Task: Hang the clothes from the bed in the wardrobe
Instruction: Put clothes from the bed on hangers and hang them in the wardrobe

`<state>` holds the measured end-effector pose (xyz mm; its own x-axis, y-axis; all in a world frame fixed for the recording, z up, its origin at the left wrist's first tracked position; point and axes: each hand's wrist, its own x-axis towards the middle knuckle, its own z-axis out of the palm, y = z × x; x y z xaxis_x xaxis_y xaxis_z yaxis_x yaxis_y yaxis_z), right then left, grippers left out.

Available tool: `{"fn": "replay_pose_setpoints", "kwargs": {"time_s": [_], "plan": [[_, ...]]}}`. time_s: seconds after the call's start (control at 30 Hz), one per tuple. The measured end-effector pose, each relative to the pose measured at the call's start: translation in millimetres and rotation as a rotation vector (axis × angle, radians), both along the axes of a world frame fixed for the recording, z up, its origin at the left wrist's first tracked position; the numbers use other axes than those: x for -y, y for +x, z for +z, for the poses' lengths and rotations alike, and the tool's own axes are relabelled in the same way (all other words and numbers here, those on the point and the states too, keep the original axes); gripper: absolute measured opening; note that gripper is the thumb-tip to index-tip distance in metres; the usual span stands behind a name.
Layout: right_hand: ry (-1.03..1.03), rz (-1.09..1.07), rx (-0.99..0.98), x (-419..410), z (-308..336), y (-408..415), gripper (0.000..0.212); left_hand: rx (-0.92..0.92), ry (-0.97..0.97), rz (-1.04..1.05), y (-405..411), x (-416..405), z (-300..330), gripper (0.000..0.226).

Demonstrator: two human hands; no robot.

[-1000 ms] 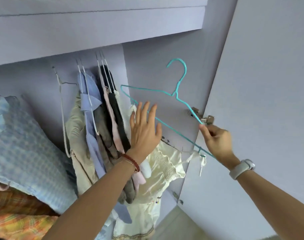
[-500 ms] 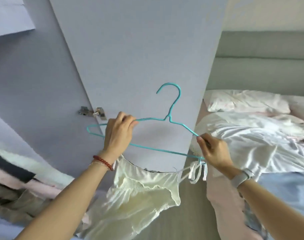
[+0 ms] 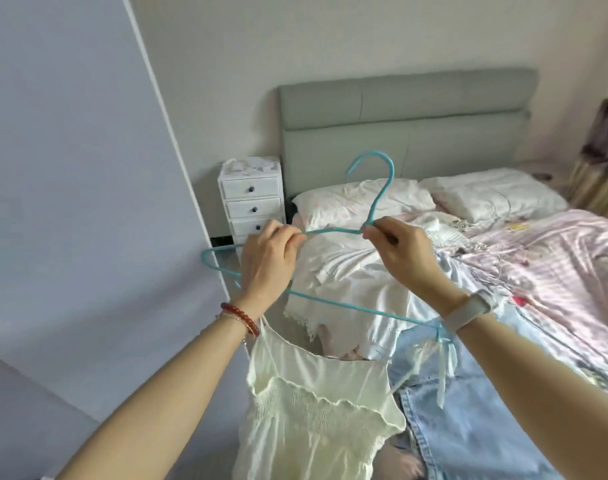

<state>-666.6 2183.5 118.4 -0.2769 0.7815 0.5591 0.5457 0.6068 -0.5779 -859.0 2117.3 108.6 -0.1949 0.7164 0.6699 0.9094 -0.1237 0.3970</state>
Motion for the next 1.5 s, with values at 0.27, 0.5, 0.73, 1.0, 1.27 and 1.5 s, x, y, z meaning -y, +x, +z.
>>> {"fn": "replay_pose_setpoints", "kwargs": {"time_s": [0.27, 0.5, 0.73, 1.0, 1.27, 1.5], "plan": [[0.005, -0.246, -0.270, -71, 45, 52, 0.031, -0.005, 0.021, 0.025, 37, -76, 1, 0.059], [-0.011, -0.264, -0.364, -100, 42, 59, 0.027, 0.499, -0.502, -0.139, 25, -123, -63, 0.082], [-0.077, -0.267, -0.496, -158, 41, 33, 0.028, 0.774, -0.441, -0.203, 3, -222, -68, 0.067], [-0.173, -0.463, -0.710, -253, 18, 9, 0.029, 0.766, -0.351, -0.175, -44, -303, -87, 0.024], [-0.297, -0.445, -0.894, -323, -11, -29, 0.030, 0.890, -0.066, 0.153, -71, -369, -44, 0.028], [-0.323, -0.374, -1.042, -432, 31, -64, 0.031, 0.839, 0.185, 0.113, -97, -474, 55, 0.026]]}}
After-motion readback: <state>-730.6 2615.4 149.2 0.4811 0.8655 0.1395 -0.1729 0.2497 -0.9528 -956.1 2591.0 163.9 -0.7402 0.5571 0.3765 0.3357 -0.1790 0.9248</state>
